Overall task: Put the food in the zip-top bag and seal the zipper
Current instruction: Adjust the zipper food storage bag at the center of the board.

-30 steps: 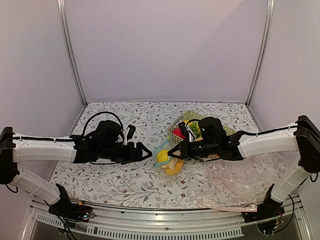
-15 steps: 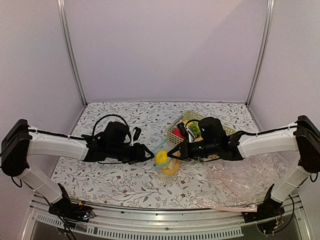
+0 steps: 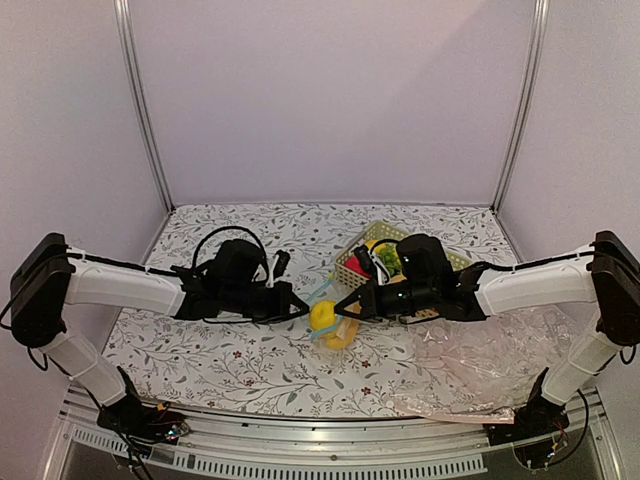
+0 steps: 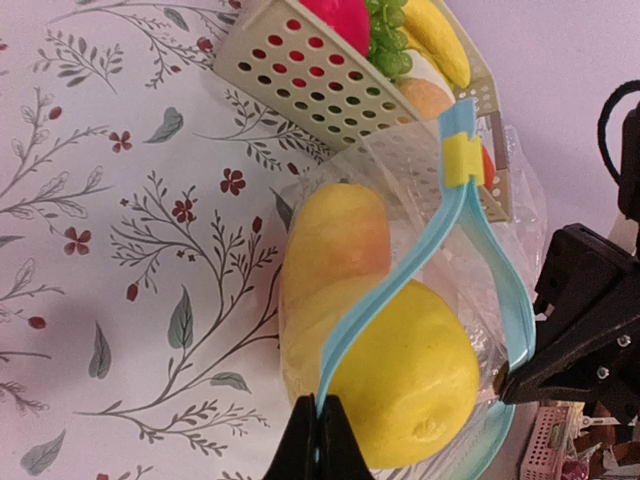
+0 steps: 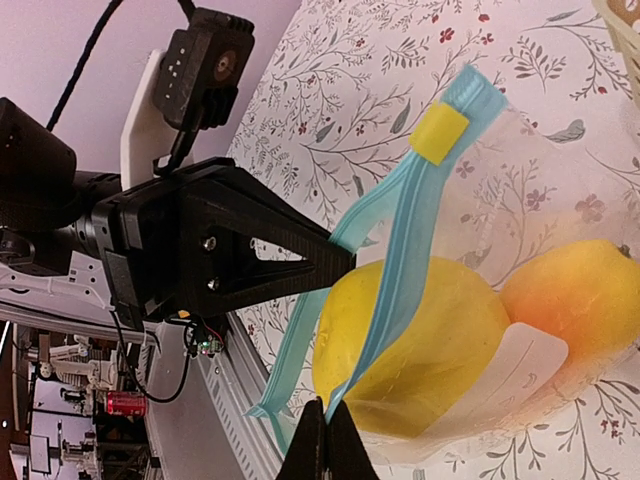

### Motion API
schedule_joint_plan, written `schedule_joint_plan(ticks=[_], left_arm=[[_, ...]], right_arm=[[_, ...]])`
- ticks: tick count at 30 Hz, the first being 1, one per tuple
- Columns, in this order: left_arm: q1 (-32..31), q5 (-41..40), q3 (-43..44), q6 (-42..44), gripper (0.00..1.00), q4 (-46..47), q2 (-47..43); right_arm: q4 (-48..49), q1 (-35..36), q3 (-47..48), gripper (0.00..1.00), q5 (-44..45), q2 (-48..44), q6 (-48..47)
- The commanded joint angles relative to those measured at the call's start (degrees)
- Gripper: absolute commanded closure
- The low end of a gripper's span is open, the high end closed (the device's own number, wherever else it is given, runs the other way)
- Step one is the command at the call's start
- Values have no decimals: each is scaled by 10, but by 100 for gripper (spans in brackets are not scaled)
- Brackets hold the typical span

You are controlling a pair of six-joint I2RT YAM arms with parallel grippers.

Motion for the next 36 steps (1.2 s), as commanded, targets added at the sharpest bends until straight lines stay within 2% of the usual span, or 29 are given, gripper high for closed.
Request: schedule_joint_plan(ticks=[1, 3, 7, 13, 20, 36], left_arm=[[7, 4, 12, 10, 100, 1, -13], [6, 8, 14, 16, 100, 1, -23], [0, 7, 24, 40, 100, -6, -58], [-20, 9, 65, 91, 100, -67, -61], [-54, -26, 115, 101, 100, -132, -6], [-79, -36, 133, 61, 100, -109, 44]], right_arm=[[-4, 0, -3, 100, 18, -14, -12], [-33, 0, 6, 100, 41, -18, -18], [-178, 1, 48, 100, 122, -24, -51], [-253, 3, 74, 100, 163, -41, -87], [-256, 23, 102, 100, 163, -18, -97], [-212, 41, 136, 100, 136, 49, -68]])
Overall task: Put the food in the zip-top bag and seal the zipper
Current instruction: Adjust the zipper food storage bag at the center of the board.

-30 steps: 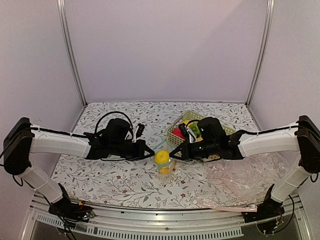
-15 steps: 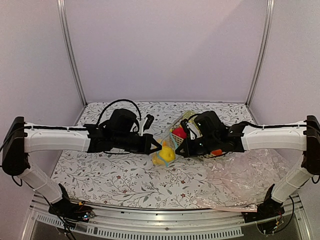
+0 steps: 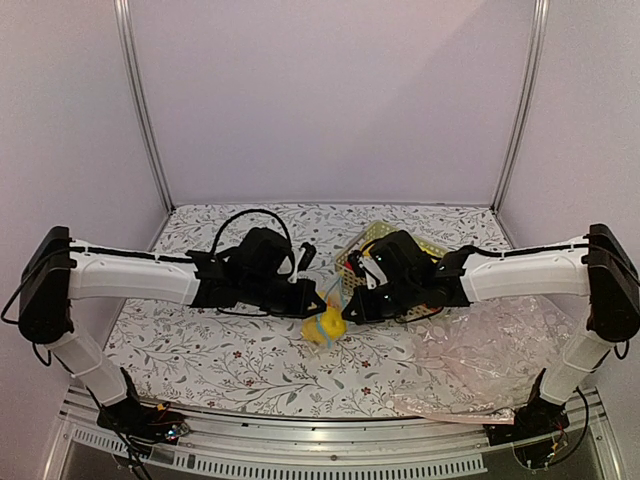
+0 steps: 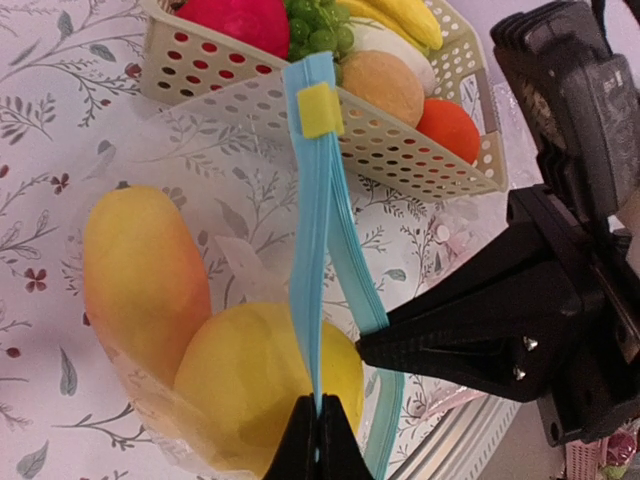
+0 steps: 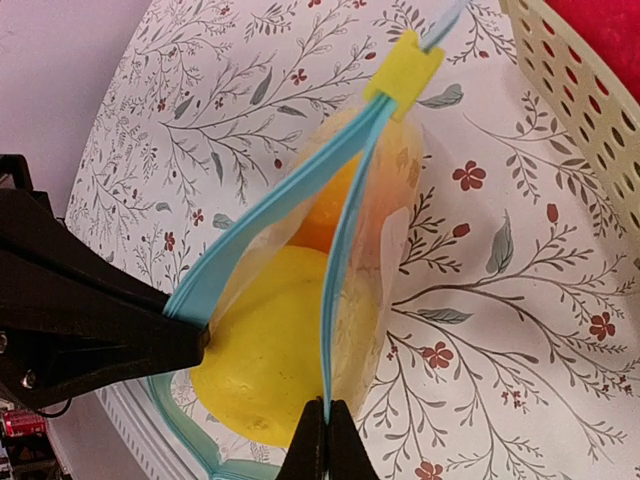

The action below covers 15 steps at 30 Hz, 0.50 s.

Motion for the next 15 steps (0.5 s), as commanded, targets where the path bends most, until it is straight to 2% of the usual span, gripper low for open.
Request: schedule_joint_plan(ticks=[1, 15], left_arm=[[-17, 14, 8, -15, 100, 23, 11], [-29, 30, 1, -51, 100, 91, 36]], right_arm=[[38, 9, 19, 100, -13, 12, 12], [68, 15, 21, 100, -26, 24, 31]])
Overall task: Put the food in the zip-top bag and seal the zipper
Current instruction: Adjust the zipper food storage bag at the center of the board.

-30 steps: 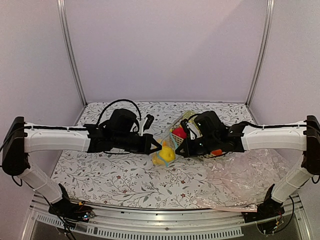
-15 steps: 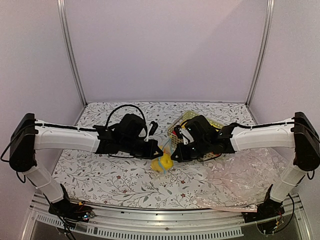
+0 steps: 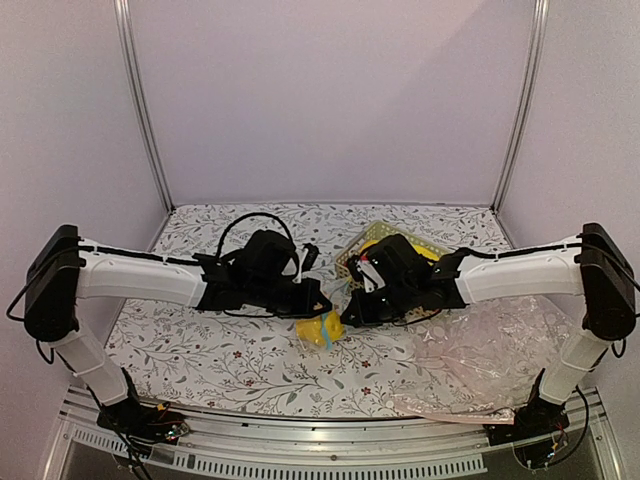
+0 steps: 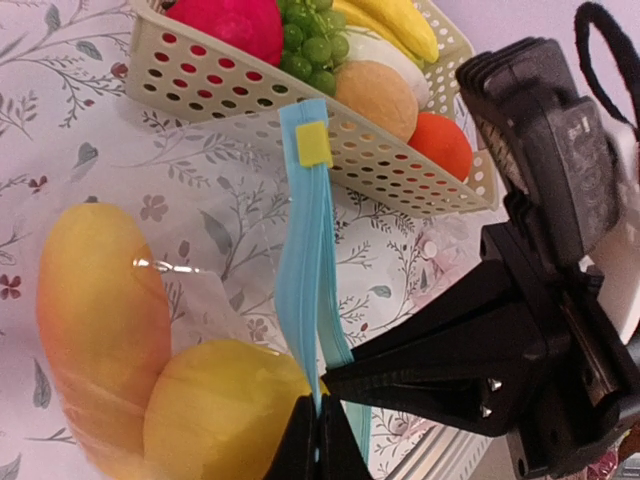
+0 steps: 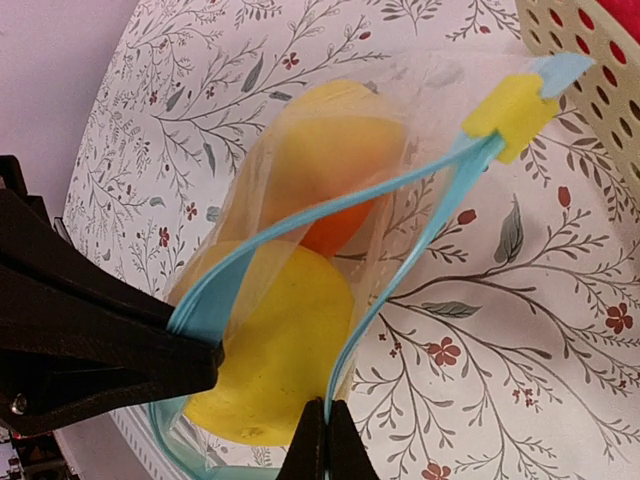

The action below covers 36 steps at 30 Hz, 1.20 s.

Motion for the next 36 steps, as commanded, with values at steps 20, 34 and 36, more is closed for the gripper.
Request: schedule_joint_plan(ticks=[20, 34, 36], left_arm=[[-29, 8, -1, -15, 100, 33, 18], [-30, 48, -6, -21, 84, 72, 53], [-30, 52, -5, -21, 70, 77, 49]], right_arm=[[71, 12, -7, 100, 33, -19, 40], [85, 0, -65, 100, 38, -44, 71], [94, -7, -69, 100, 25, -50, 62]])
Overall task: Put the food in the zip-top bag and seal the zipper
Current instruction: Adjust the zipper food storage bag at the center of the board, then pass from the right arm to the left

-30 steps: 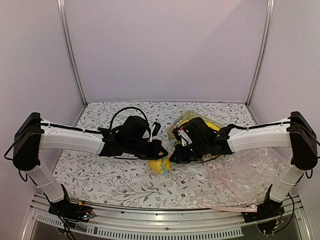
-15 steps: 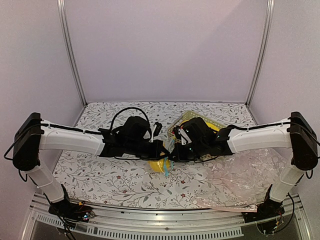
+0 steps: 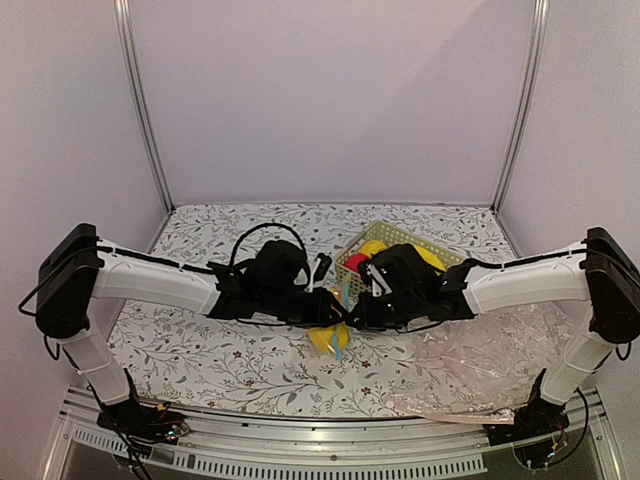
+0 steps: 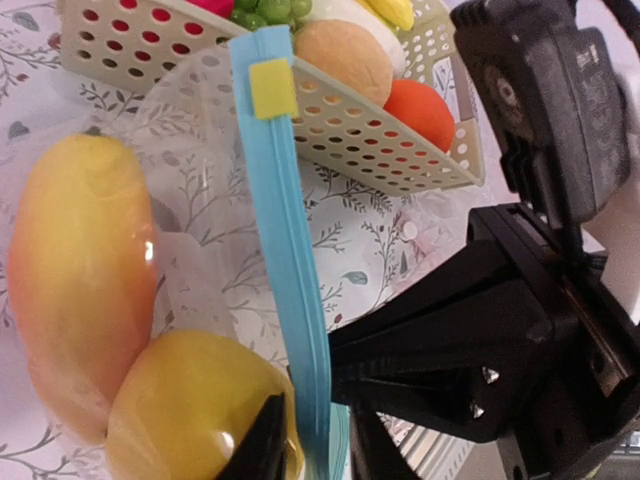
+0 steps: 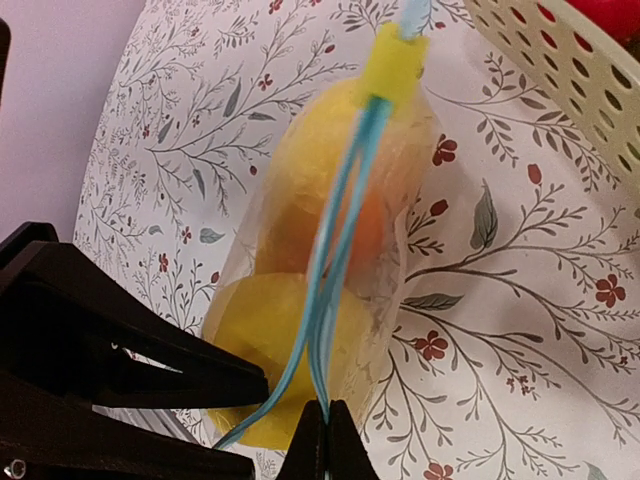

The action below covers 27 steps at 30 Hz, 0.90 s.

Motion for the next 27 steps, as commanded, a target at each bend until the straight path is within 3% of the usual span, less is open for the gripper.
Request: schedule_joint_plan(ticks=[1, 7, 8, 18, 23, 27], left_arm=[[-8, 29, -7, 5, 62, 27, 0], [3, 19, -38, 30, 6, 21, -93], [7, 17, -45, 37, 1, 12, -114], [75, 9, -105, 144, 0, -121, -314], [94, 54, -152, 263, 0, -107, -371], [94, 76, -224, 309, 0, -5, -400]], right_arm=[[36, -16, -13, 100, -18, -31, -8], [36, -60, -20, 100, -122, -79, -87], [37, -71, -20, 100, -145, -84, -95], [-25, -113, 22, 100, -354, -103, -186], [-71, -114, 52, 100, -444, -92, -213], [-98, -114, 57, 100, -484, -71, -227]])
